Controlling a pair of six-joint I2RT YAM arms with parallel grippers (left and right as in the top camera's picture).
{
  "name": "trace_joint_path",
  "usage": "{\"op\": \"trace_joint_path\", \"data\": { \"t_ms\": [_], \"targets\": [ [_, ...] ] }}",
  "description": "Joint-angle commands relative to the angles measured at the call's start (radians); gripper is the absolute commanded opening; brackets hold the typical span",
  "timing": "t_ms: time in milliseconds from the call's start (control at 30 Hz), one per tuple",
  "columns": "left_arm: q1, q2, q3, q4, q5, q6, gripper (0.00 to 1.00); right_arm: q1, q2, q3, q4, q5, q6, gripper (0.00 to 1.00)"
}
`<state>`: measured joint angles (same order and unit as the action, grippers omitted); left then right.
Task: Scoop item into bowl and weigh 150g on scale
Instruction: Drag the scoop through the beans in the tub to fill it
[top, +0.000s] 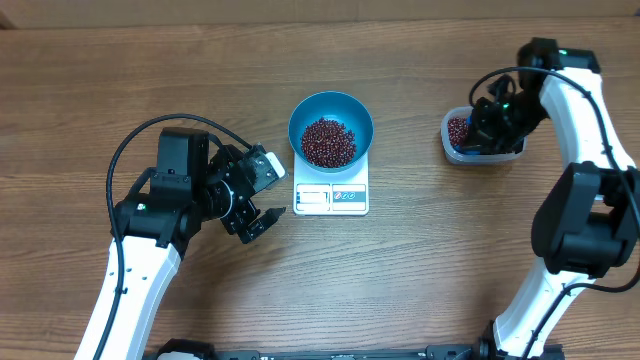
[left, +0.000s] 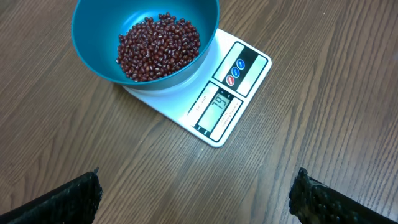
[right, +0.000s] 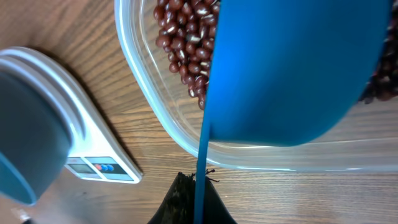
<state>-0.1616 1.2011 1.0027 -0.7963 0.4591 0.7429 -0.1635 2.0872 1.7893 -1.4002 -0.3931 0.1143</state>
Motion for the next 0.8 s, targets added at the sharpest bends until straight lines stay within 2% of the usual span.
{"op": "trace_joint_path", "data": {
  "t_ms": [0,267,767],
  "targets": [
    [0.004,0.005,-0.006,0.000,0.002,0.019,1.00,-0.039,0.004,-0.005,0.011,-0.078,-0.056,0.04],
    [0.004,0.005,-0.006,0.000,0.002,0.019,1.00,-0.061,0.004,-0.005,-0.026,-0.137,-0.169,0.04],
    [0.004,0.005,-0.006,0.000,0.002,0.019,0.99,-0.090,0.004,-0.005,-0.027,-0.201,-0.191,0.04]
  ]
}}
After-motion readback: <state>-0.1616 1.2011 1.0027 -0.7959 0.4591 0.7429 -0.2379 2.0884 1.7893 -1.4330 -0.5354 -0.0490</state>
